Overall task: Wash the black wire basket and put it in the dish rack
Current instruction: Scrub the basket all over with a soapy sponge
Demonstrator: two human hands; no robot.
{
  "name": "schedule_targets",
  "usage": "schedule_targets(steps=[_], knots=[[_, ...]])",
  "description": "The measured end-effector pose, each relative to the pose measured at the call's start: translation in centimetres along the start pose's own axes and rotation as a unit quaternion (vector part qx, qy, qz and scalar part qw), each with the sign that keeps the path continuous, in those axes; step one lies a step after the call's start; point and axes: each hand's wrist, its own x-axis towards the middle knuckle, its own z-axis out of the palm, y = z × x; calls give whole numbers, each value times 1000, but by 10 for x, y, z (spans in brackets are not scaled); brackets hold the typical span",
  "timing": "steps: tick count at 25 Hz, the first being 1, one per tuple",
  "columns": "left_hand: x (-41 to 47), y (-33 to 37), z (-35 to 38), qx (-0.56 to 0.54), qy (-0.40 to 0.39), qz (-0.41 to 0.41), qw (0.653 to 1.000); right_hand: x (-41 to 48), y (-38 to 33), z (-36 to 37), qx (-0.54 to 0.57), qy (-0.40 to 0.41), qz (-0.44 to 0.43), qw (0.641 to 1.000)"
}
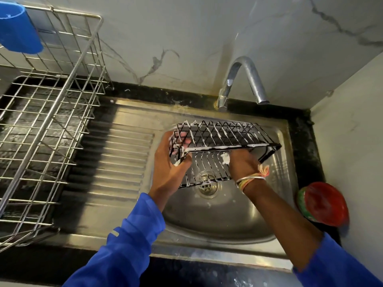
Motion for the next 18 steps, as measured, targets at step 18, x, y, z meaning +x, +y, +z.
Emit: schedule_targets(steps=[18], knots=[[8,-1,-1,-10,34,-23,999,-23,-21,25,147,42,-38,988]])
